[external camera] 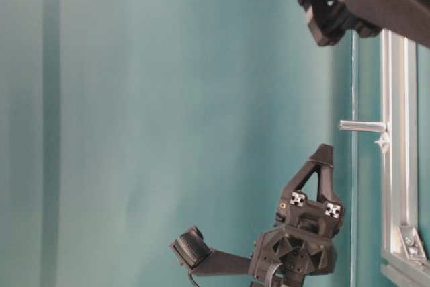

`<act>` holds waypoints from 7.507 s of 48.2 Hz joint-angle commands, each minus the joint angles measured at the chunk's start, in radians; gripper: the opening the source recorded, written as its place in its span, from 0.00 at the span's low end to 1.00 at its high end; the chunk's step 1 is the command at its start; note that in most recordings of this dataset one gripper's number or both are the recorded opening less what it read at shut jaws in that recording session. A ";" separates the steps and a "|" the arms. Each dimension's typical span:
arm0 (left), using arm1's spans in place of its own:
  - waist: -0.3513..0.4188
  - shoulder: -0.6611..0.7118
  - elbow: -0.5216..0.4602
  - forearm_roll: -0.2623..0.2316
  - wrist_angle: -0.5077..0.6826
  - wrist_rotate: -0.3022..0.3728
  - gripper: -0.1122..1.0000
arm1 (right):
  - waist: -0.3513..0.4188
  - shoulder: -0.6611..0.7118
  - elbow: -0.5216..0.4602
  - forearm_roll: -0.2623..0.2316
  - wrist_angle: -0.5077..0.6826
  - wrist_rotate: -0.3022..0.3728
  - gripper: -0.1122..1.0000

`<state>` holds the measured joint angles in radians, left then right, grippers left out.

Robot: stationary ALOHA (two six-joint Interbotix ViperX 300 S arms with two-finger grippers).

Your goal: Move the cable alternately left and right between 8 closely spaced pins so it hooks onto each one.

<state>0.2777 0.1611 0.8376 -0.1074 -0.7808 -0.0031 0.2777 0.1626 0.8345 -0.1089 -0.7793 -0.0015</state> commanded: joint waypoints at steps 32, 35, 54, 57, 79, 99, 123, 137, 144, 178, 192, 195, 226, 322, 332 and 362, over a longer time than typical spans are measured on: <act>-0.106 -0.318 0.008 0.040 0.373 0.002 0.10 | 0.021 -0.210 -0.101 -0.003 0.482 0.175 0.10; -0.114 -0.333 0.011 0.040 0.397 0.000 0.10 | 0.029 -0.221 -0.118 -0.003 0.548 0.206 0.10; -0.118 -0.420 0.034 0.038 0.574 -0.002 0.22 | 0.115 -0.184 -0.252 -0.003 0.890 0.324 0.25; -0.118 -0.437 0.046 0.038 0.581 -0.002 0.37 | 0.118 -0.172 -0.270 -0.003 0.931 0.354 0.40; -0.138 -0.653 0.229 0.038 0.609 0.000 0.45 | 0.118 -0.072 -0.399 -0.003 1.114 0.486 0.61; -0.138 -0.931 0.408 0.038 0.620 0.000 0.45 | 0.118 0.041 -0.462 -0.003 1.135 0.491 0.61; -0.138 -1.397 0.526 0.038 0.910 -0.002 0.45 | 0.118 0.153 -0.537 -0.003 1.189 0.492 0.61; -0.138 -1.462 0.541 0.038 0.985 -0.002 0.44 | 0.117 0.173 -0.563 -0.003 1.233 0.494 0.58; -0.137 -1.460 0.545 0.038 0.986 -0.002 0.44 | 0.118 0.173 -0.581 -0.005 1.296 0.506 0.29; -0.132 -1.470 0.565 0.040 0.966 -0.002 0.44 | 0.123 0.081 -0.663 -0.046 1.542 0.808 0.22; -0.132 -1.470 0.565 0.040 0.965 -0.002 0.44 | 0.184 0.015 -0.601 -0.161 1.683 1.198 0.22; -0.132 -1.470 0.565 0.040 0.965 -0.002 0.44 | 0.199 0.000 -0.589 -0.178 1.721 1.287 0.22; -0.132 -1.471 0.568 0.038 0.963 -0.003 0.44 | 0.229 -0.144 -0.414 -0.198 1.829 1.781 0.22; -0.132 -1.471 0.581 0.038 0.945 -0.003 0.44 | 0.049 -0.170 -0.350 -0.276 1.796 1.917 0.22; -0.132 -1.470 0.581 0.040 0.945 -0.003 0.44 | -0.009 -0.170 -0.345 -0.313 1.778 1.901 0.22; -0.129 -1.471 0.581 0.040 0.945 -0.003 0.44 | -0.135 -0.152 -0.330 -0.342 1.647 1.810 0.22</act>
<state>0.1442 -1.3162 1.4327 -0.0706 0.1718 -0.0015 0.1519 0.0169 0.5292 -0.4449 0.8820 1.8101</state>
